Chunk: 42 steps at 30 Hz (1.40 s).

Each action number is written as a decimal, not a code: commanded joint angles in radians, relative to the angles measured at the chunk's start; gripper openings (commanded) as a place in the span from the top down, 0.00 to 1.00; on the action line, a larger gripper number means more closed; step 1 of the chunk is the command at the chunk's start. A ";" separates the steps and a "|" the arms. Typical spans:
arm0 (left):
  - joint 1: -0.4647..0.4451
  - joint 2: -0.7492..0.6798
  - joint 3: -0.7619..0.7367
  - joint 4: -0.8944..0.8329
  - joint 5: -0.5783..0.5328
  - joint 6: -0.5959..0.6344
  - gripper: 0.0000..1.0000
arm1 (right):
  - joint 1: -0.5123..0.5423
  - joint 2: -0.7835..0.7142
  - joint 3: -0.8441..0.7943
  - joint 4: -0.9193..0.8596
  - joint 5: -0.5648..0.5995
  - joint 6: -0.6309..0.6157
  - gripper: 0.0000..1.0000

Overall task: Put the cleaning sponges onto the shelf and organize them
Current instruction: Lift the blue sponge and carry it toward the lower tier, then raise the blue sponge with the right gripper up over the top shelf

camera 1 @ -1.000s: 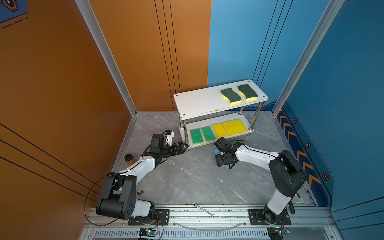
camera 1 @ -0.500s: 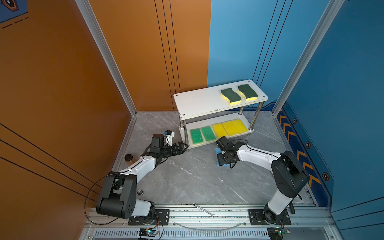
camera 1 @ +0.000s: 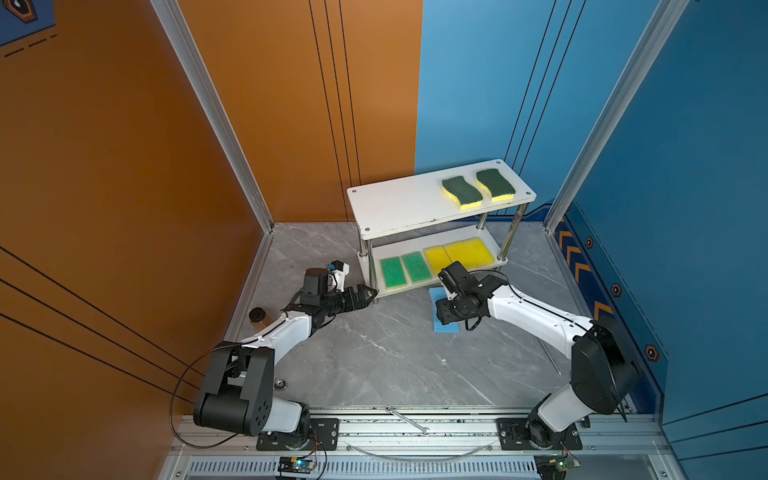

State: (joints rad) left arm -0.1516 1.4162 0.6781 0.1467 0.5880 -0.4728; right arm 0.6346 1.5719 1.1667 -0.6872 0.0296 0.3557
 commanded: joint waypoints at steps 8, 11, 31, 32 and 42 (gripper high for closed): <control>-0.009 0.022 0.015 0.026 0.010 -0.015 0.02 | -0.002 -0.133 0.167 -0.161 -0.061 -0.032 0.35; -0.012 0.033 0.020 0.034 0.013 -0.018 0.02 | -0.002 -0.159 0.213 -0.199 -0.057 -0.045 0.36; -0.044 0.073 0.056 0.053 0.019 -0.027 0.02 | -0.025 -0.077 0.741 -0.361 0.058 -0.244 0.36; -0.044 0.073 0.056 0.053 0.019 -0.026 0.02 | -0.025 -0.066 0.767 -0.360 0.065 -0.256 0.36; -0.048 0.074 0.053 0.057 0.018 -0.029 0.02 | -0.059 0.072 0.968 -0.291 0.096 -0.320 0.36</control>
State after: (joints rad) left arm -0.1913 1.4872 0.7132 0.1925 0.5888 -0.4988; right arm 0.5865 1.6123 2.0907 -1.0088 0.1101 0.0727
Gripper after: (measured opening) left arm 0.976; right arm 0.641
